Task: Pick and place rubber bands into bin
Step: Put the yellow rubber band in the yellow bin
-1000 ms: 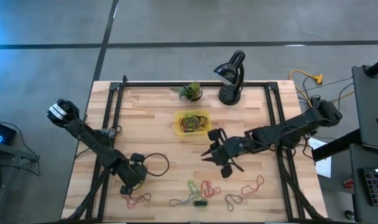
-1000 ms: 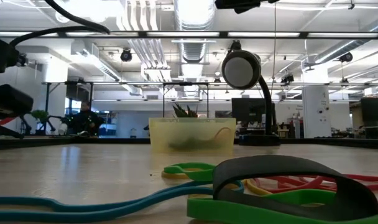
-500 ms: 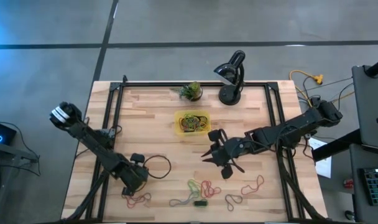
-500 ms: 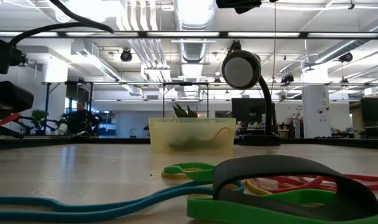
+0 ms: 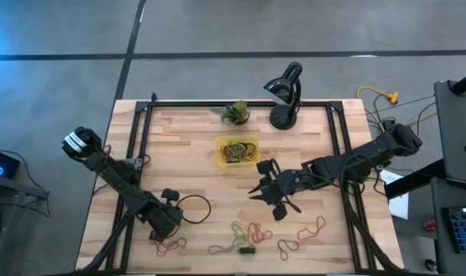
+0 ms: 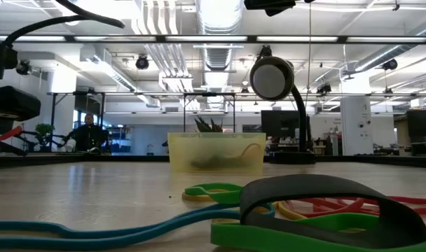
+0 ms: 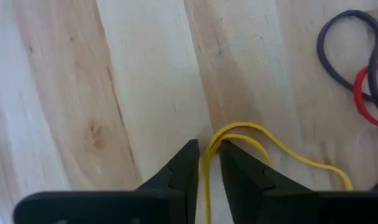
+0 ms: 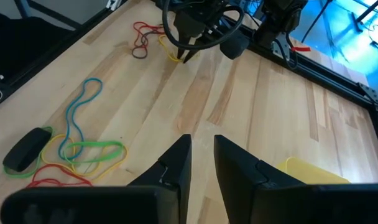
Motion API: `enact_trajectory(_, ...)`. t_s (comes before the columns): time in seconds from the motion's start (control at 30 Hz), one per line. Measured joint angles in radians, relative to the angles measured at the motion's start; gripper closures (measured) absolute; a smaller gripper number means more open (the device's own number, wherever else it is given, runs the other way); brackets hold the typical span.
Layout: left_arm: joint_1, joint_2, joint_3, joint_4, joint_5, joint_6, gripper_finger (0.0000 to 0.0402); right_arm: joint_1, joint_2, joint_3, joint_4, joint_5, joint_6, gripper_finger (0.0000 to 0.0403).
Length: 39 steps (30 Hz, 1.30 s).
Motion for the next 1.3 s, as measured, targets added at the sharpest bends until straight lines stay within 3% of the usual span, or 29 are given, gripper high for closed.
enact_trajectory(0.17, -0.003, 0.000, -0.002, -0.010, -0.029, 0.027, 0.0396, 0.000, 0.000, 0.000, 0.000, 0.000, 0.000, 0.0340)
enact_trajectory(0.47, -0.003, 0.001, 0.001, -0.037, -0.105, 0.061, 0.0401, 0.000, 0.000, 0.000, 0.000, 0.000, 0.000, 0.0341)
enact_trajectory(0.67, -0.009, 0.000, 0.071, -0.126, -0.189, 0.093, 0.0401, 0.000, 0.000, 0.000, 0.000, 0.000, 0.000, 0.0342)
enact_trajectory(0.87, -0.044, 0.003, 0.181, -0.266, -0.399, 0.102, 0.0401, 0.000, 0.000, 0.000, 0.000, 0.000, 0.000, 0.0342)
enact_trajectory(1.17, -0.073, 0.001, 0.262, -0.339, -0.552, 0.129, 0.0401, 0.000, 0.000, 0.000, -0.003, 0.000, -0.004, 0.0344)
enact_trajectory(1.3, -0.075, 0.001, 0.275, -0.348, -0.671, 0.142, 0.0401, 0.000, 0.000, 0.000, -0.003, 0.000, -0.004, 0.0344)
